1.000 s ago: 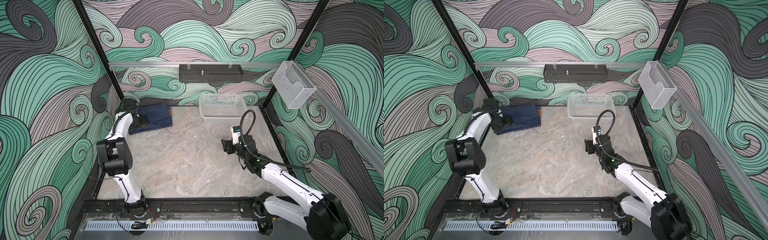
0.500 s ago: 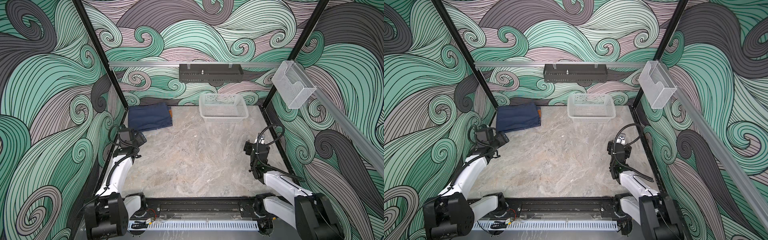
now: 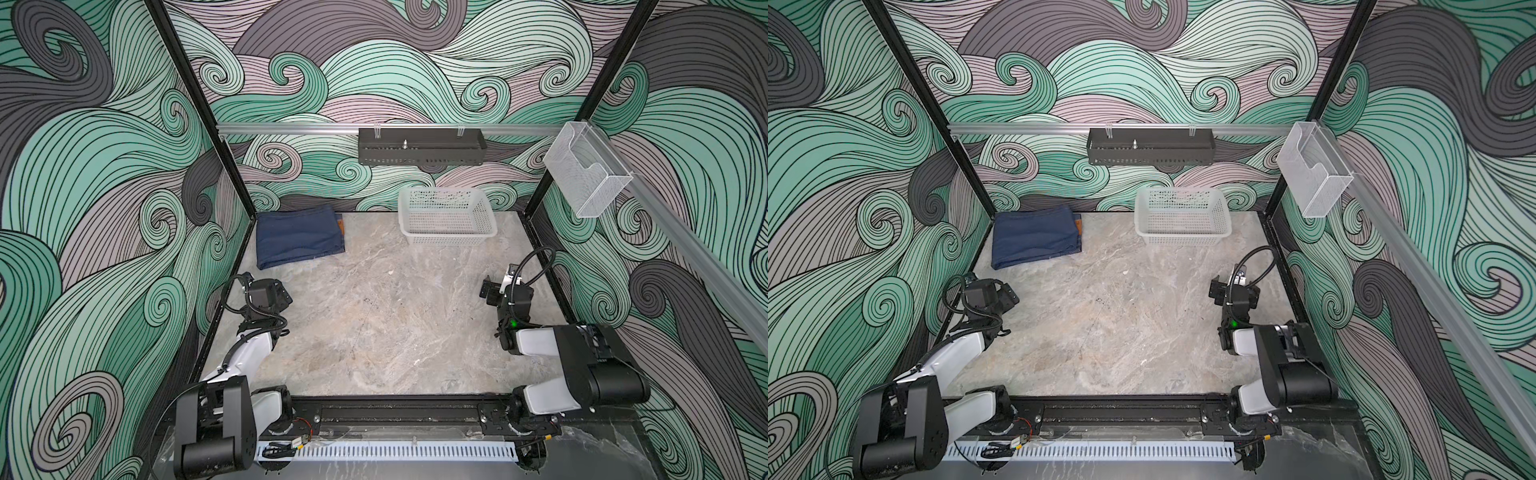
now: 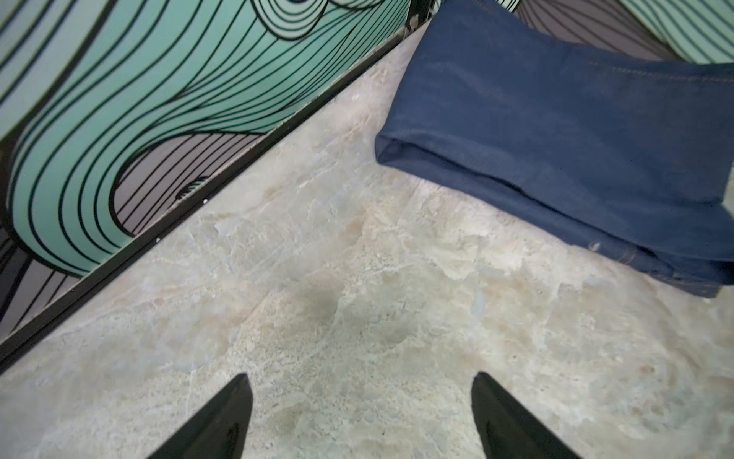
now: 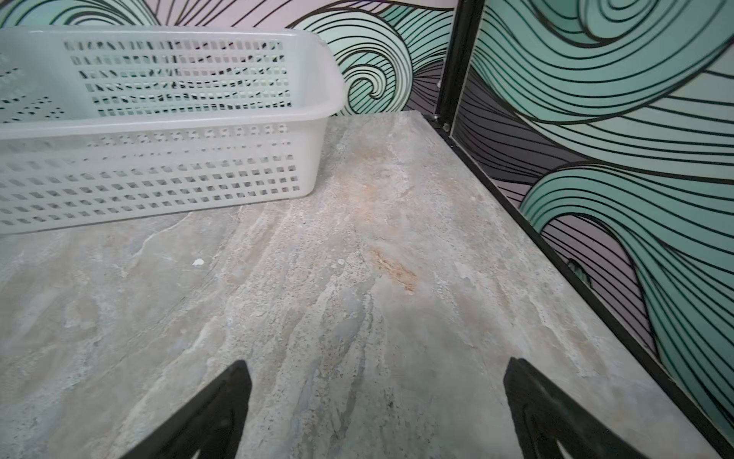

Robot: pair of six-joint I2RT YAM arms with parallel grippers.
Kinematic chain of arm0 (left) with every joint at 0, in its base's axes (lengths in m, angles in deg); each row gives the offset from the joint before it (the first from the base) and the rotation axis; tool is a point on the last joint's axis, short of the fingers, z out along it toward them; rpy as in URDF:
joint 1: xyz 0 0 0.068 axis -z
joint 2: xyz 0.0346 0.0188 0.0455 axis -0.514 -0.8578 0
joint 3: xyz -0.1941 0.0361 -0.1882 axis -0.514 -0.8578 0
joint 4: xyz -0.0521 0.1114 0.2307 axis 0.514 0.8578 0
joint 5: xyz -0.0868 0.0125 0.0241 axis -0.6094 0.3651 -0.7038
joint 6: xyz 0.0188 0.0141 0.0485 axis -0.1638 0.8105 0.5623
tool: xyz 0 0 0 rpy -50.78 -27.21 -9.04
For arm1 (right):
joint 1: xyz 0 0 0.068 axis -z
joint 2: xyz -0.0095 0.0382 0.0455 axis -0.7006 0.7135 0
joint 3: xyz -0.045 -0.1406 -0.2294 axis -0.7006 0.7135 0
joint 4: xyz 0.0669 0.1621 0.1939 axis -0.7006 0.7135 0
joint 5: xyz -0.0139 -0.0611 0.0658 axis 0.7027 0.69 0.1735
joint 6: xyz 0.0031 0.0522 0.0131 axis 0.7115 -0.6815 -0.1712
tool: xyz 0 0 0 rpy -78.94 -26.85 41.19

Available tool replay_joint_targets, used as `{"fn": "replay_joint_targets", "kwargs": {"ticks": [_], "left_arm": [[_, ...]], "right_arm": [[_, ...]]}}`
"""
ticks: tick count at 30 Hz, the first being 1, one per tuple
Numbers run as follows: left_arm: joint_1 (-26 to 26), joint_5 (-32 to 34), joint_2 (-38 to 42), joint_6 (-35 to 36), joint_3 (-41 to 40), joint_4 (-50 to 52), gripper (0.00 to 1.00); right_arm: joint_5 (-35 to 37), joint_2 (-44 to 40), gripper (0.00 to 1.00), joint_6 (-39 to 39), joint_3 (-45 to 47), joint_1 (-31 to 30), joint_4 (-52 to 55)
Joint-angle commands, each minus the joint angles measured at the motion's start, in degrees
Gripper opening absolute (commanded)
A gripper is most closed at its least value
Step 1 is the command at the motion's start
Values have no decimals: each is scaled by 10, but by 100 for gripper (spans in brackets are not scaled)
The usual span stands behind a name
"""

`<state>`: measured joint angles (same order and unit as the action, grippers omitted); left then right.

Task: Fold and stack the trousers
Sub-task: Reset both arms

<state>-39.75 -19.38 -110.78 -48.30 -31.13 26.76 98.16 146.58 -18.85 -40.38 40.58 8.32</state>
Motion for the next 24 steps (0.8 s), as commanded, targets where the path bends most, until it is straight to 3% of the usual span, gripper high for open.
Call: {"fn": "replay_joint_targets", "kwargs": {"ticks": [1,2,4,7,13,17,18,24], "left_arm": [[1,22,-25,26,-19,-131,88],[1,19,-28,31,-17,-134,88],[2,9,-40,57,-22,-177,88],[2,-15,-72,80,-15,-222,88],[10,-56,-148,118,-5,-305,88],[50,-51,-201,165,31,-287,89],[64,-36,-221,194,26,-327,89],[71,-16,-218,174,26,-311,99]], "right_arm": [[-48,23,100,14,-8,6,-51],[-56,2,100,8,-20,10,7],[-65,26,100,6,-25,17,-27],[-79,14,100,6,-54,20,53],[-80,21,100,7,-49,20,32],[-81,19,100,8,-49,20,35],[-81,18,100,7,-50,20,39],[-81,17,100,10,-50,18,38]]}}
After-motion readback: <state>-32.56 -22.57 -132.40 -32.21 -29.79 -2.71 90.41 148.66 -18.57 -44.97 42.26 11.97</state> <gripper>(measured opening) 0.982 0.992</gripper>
